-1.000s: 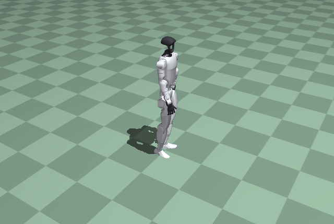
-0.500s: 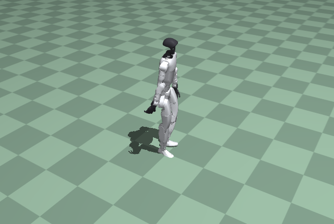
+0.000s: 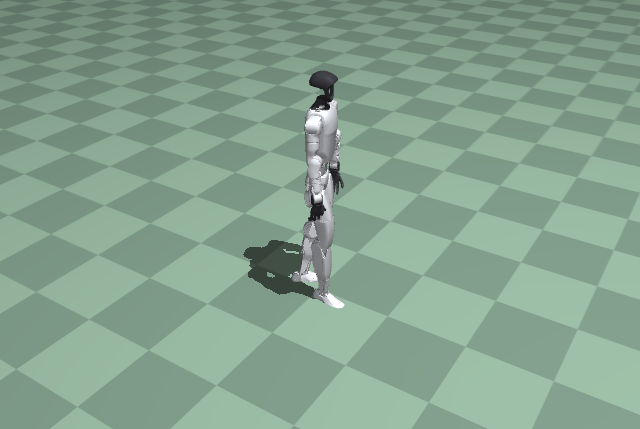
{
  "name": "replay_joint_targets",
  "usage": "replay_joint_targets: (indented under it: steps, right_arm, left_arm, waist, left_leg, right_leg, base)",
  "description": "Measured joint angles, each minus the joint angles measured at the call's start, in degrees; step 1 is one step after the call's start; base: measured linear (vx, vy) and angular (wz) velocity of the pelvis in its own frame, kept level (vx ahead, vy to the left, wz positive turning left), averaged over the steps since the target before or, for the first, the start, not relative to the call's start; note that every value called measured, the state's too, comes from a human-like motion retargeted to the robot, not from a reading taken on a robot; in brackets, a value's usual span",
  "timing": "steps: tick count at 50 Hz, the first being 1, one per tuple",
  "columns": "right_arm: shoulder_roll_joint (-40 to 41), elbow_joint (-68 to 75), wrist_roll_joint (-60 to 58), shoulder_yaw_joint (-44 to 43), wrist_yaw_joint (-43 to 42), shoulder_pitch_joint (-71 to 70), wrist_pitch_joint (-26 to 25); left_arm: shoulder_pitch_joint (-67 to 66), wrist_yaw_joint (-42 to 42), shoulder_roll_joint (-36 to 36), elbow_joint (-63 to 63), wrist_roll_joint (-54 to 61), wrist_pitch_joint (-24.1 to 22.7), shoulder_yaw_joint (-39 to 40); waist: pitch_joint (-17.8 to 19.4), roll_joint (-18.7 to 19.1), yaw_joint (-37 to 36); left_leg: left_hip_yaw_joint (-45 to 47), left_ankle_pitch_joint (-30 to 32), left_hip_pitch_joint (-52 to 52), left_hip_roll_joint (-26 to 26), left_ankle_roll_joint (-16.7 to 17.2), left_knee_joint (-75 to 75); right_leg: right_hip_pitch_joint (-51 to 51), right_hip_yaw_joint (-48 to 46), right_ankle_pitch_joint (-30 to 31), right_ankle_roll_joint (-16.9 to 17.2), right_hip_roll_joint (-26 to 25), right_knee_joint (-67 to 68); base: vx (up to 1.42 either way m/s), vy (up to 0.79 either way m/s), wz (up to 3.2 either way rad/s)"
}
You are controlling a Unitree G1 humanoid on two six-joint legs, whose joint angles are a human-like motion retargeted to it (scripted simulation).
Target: In place motions
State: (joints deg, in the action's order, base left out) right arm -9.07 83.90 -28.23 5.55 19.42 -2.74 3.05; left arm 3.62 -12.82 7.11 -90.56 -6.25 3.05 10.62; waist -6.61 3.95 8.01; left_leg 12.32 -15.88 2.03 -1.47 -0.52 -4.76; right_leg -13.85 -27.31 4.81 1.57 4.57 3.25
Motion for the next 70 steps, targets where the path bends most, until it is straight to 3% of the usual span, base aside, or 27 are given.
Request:
replay_joint_targets:
  steps: [10, 12, 19, 27, 35, 44, 50, 55, 58, 64, 70]
  right_arm:
    - [1.00, -1.09, -7.26, 5.01, -1.49, -2.26, 0.91]
    - [1.34, -1.18, -8.14, 5.61, -1.73, -1.80, 1.35]
    - [1.10, 2.73, -9.34, 6.37, -2.52, -0.64, 0.91]
    - [-0.79, 7.92, -6.64, 4.34, -1.88, 1.54, -1.65]
    - [-1.27, 7.69, -8.33, 3.15, 1.67, 2.21, -4.55]
    - [0.26, 3.17, -9.98, 4.24, 0.15, 1.73, -4.81]
    - [0.80, 1.01, -9.41, 4.83, 1.66, 0.02, -3.97]
    - [0.27, 1.50, -8.31, 4.63, 1.24, -1.30, -3.66]
    - [-0.11, 3.57, -7.84, 5.03, 0.57, -2.26, -4.63]
    - [0.12, 5.73, -9.28, 5.78, -0.28, -1.96, -6.41]
    - [0.33, 0.90, -7.65, 4.08, 0.35, 2.15, -3.20]
  left_arm:
    - [5.08, -0.38, 3.46, 1.62, 2.11, -1.14, -1.16]
    - [4.78, -0.40, 3.89, 0.01, 1.60, -1.12, -0.89]
    - [1.69, -0.88, 3.34, -5.53, -0.02, -0.74, 0.38]
    - [-3.37, -1.23, 0.81, -6.11, -2.27, -1.10, 1.68]
    - [-3.54, -2.27, -0.77, -6.01, -1.93, -0.73, 3.89]
    - [-0.75, -1.65, -0.09, -4.04, -5.41, 0.78, -1.47]
    - [1.30, -1.37, 0.19, -1.71, -6.08, 0.89, -4.60]
    - [3.87, 0.15, 0.09, -1.14, -6.96, 0.71, -7.00]
    - [4.09, 0.38, -0.29, 0.15, -7.21, 0.49, -7.06]
    - [1.51, -1.01, -0.34, -0.03, -9.26, -0.42, -7.82]
    - [-0.12, -0.83, 0.41, -2.12, -11.11, -0.11, -5.96]
  waist:
    - [4.34, -4.48, 0.15]
    - [4.68, -4.84, 0.53]
    - [4.61, -3.85, 0.59]
    - [2.95, -3.03, 0.32]
    - [2.52, -3.61, 0.26]
    - [3.23, -4.48, -11.29]
    - [4.14, -6.25, -15.52]
    - [3.73, -7.88, -15.34]
    - [4.28, -8.78, -16.79]
    - [3.28, -6.49, -18.28]
    - [2.78, -4.13, -15.81]
  left_leg:
    - [1.89, 2.57, 0.37, -1.21, -1.07, 2.86]
    - [2.63, 2.81, 0.35, -0.93, -1.25, 3.17]
    - [5.93, 2.99, 1.28, 2.17, -1.18, 3.22]
    - [7.79, 2.73, 1.97, 3.41, -0.65, 2.98]
    - [8.49, 2.75, 1.78, 2.04, -0.47, 2.46]
    - [20.36, 3.28, 2.39, 1.90, -2.64, 0.91]
    - [24.65, 0.09, 3.13, 1.40, -2.93, -5.65]
    - [23.43, 1.96, 7.71, 1.05, -3.97, -16.26]
    - [20.92, -0.02, 9.74, 0.59, -4.53, -18.38]
    - [15.19, 2.53, 7.55, 0.94, -3.01, -8.16]
    - [11.15, 7.37, 5.09, 1.58, -1.60, -1.11]
  right_leg:
    - [-3.80, 1.92, 7.98, 4.38, 2.38, 2.19]
    - [-4.44, 4.38, 7.00, 5.23, 2.30, 3.28]
    - [-4.19, 10.71, -4.13, 2.31, 0.54, 9.94]
    - [1.85, 9.18, -9.19, 0.95, 0.26, 10.91]
    - [5.16, 6.55, -7.45, -0.52, -0.70, 2.95]
    - [6.28, 17.99, -5.43, -2.52, -4.68, 0.47]
    - [6.19, 22.40, -5.13, -3.03, -3.87, 0.45]
    - [5.03, 21.48, -5.36, -2.39, -0.77, 0.35]
    - [5.06, 21.93, -5.36, -2.46, 0.45, 0.43]
    - [6.74, 22.42, -6.07, -3.55, -1.91, 0.15]
    - [8.93, 18.30, -7.50, -4.43, -3.46, -0.21]
  base:
    - [-0.15, -0.17, -0.17]
    - [-0.07, -0.12, -0.35]
    - [-0.03, -0.06, -0.47]
    - [0.04, 0.04, -0.22]
    - [0.03, 0.09, -0.04]
    - [0.04, 0.10, -1.07]
    - [-0.01, 0.09, -0.49]
    - [-0.05, 0.12, 0.39]
    - [-0.02, 0.10, -0.03]
    - [0.10, 0.08, -0.20]
    - [0.07, 0.01, 0.53]
